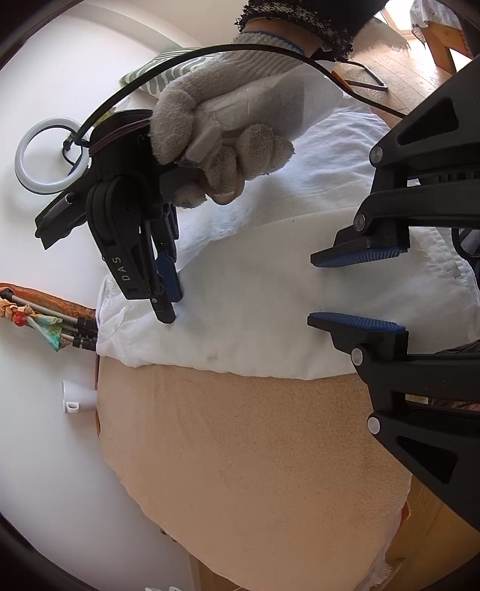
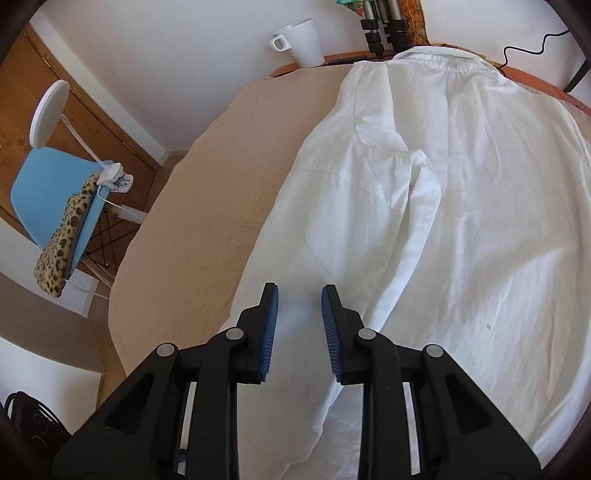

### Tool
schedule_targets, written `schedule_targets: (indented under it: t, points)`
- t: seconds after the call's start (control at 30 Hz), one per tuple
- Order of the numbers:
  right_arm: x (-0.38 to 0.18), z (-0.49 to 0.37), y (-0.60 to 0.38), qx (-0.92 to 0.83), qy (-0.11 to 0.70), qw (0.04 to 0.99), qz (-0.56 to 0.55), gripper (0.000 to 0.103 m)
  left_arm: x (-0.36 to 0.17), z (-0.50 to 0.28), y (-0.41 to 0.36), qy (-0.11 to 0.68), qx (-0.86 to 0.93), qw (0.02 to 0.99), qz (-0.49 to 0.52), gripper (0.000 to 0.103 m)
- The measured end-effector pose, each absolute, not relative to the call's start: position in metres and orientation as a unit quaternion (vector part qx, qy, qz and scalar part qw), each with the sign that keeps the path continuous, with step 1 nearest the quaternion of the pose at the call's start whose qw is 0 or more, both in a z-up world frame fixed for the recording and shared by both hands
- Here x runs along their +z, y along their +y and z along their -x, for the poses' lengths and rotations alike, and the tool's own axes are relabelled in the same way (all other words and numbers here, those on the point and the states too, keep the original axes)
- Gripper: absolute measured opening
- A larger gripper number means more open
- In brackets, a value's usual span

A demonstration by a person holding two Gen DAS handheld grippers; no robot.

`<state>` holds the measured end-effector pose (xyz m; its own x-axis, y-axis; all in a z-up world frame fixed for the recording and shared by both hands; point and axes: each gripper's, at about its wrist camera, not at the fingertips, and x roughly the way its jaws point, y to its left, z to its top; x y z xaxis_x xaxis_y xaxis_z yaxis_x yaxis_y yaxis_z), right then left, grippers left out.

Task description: Fold small clothes

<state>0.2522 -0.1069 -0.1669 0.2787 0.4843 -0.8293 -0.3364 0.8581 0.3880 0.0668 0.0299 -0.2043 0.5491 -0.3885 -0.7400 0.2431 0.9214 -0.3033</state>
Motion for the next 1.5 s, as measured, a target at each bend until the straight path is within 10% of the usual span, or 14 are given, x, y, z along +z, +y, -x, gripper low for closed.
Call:
schedule_targets:
  t: [0.4, 0.77, 1.07, 1.5]
  points:
    - [-0.162, -0.219, -0.148, 0.286, 0.542, 0.776, -0.151, 0.027, -0.186, -0.043, 0.058, 0.417, -0.173, 0.887, 0.098, 0.024]
    - [-0.191, -0.156, -0.188, 0.314, 0.558, 0.727, -0.246, 0.029, -0.172, 0.007, 0.002, 0.394, -0.214, 0.89, -0.079, 0.05]
    - [-0.165, -0.153, -0.172, 0.361, 0.539, 0.713, -0.266, 0.029, -0.178, -0.034, 0.017, 0.42, -0.17, 0.891, 0.013, 0.015]
    - [-0.167, -0.142, -0.184, 0.304, 0.522, 0.763, -0.23, 0.039, -0.164, -0.021, 0.014, 0.415, -0.22, 0.882, 0.027, 0.021]
